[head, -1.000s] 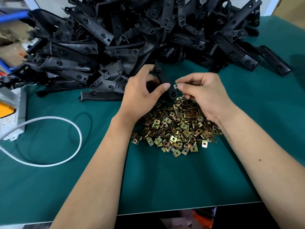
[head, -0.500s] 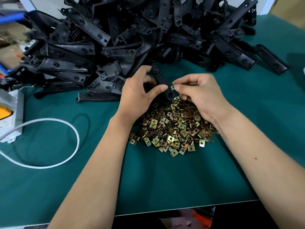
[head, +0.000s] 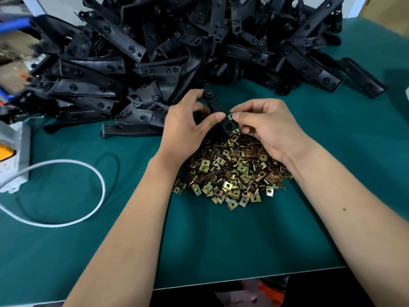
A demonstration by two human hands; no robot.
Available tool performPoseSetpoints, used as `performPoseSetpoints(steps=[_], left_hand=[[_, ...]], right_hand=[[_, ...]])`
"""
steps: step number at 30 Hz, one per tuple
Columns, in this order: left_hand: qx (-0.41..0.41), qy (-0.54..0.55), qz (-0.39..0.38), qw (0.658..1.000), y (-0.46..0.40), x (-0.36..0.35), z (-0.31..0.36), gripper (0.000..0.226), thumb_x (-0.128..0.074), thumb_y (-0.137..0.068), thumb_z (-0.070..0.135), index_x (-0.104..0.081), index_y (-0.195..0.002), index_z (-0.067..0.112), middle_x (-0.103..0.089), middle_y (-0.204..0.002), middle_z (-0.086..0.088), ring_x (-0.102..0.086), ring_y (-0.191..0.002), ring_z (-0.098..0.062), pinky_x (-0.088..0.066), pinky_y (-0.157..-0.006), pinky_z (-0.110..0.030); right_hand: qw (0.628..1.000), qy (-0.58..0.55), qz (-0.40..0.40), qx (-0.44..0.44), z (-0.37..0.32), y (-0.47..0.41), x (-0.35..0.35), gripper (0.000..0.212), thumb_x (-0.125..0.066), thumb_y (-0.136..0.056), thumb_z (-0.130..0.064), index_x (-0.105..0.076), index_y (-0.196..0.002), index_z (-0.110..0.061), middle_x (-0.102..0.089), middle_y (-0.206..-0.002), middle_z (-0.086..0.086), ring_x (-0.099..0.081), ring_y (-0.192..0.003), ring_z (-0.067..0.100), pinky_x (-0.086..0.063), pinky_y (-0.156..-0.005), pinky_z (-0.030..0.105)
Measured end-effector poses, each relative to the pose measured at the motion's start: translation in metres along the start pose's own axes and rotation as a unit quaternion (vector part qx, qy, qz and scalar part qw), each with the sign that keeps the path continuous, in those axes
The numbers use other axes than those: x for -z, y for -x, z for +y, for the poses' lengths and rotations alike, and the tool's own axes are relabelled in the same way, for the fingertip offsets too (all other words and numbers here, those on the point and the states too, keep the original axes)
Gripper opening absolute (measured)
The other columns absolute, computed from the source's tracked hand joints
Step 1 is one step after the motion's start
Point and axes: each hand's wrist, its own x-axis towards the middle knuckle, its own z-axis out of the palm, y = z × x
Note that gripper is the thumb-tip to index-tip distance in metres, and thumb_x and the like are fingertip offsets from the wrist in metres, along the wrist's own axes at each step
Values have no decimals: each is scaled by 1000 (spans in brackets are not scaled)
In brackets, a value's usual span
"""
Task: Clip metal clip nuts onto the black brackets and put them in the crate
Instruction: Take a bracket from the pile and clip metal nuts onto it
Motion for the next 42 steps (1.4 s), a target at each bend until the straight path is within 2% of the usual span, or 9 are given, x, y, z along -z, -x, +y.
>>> performPoseSetpoints(steps=[3, 6, 11, 17, 19, 23, 32, 37, 42], left_hand=[[10, -9, 5, 1000, 0, -1, 3, 59, -74, -89, 48, -58, -132, 10, -75, -94, 5, -70, -91, -10, -55, -86, -37], [17, -25, 18, 999, 0, -2, 6, 60, -73, -90, 50, -58, -133, 11, -75, -94, 4, -70, -90, -11, -54, -83, -34], [16, -22, 6, 1000, -1, -2, 7, 63, -73, -89, 51, -57, -135, 9, -74, -91, 5, -68, -86, -9, -53, -81, -31], [6, -38, -49, 998, 1, 2, 6, 117, -84, -67, 65, -30, -160, 17, -72, -109, 5, -64, -105, -5, -47, -95, -18], [5, -49, -47, 998, 2, 1, 6, 124, -86, -64, 64, -25, -162, 18, -71, -108, 5, -64, -104, -6, -46, -95, -17], [1, -57, -47, 997, 2, 0, 6, 125, -85, -64, 64, -24, -162, 18, -71, -105, 3, -65, -102, -10, -50, -94, -23], [7, -61, -48, 997, 3, 0, 7, 125, -78, -61, 70, -23, -162, 20, -64, -103, 11, -57, -104, -1, -42, -94, -16], [-1, -64, -57, 996, 3, 1, 9, 123, -87, -64, 58, -24, -162, 21, -69, -105, 2, -64, -102, -11, -52, -97, -31], [-4, -86, -42, 995, 3, -1, 14, 124, -88, -62, 59, -27, -162, 19, -71, -104, -1, -65, -101, -14, -53, -95, -35]], right_hand=[[1000, -4, 5, -8, -1, -1, 1, 10, -76, -88, -1, -80, -90, -11, -72, -80, 5, -61, -72, 16, -53, -68, 24], [1000, -24, 12, -14, -1, -1, 1, 12, -75, -89, -2, -81, -90, -12, -75, -86, 6, -68, -81, 16, -55, -69, 24], [998, -48, 24, -16, -1, 0, -1, 8, -78, -88, -4, -81, -91, -11, -77, -88, 6, -70, -79, 14, -56, -68, 23], [997, -26, 63, 25, 1, 0, 0, 20, -80, -83, 0, -77, -98, -13, -78, -87, 9, -67, -74, 13, -53, -68, 25], [998, -25, 55, 26, 1, 0, 1, 20, -80, -83, 1, -76, -98, -12, -76, -83, 7, -64, -69, 11, -52, -66, 25], [999, -11, 30, 22, 0, 0, 3, 20, -78, -84, 2, -75, -99, -11, -73, -80, 6, -60, -66, 10, -50, -67, 26], [1000, -1, 1, 31, -3, 3, 2, 22, -76, -86, 5, -71, -98, -13, -66, -76, 2, -56, -63, 9, -46, -63, 22], [999, 4, -32, 19, -4, 4, 1, 25, -73, -88, 6, -69, -98, -15, -67, -75, 0, -56, -67, 11, -46, -62, 20], [997, 53, -14, 52, -2, 5, 0, 23, -77, -86, 0, -70, -98, -19, -66, -77, 2, -59, -70, 13, -48, -68, 25]])
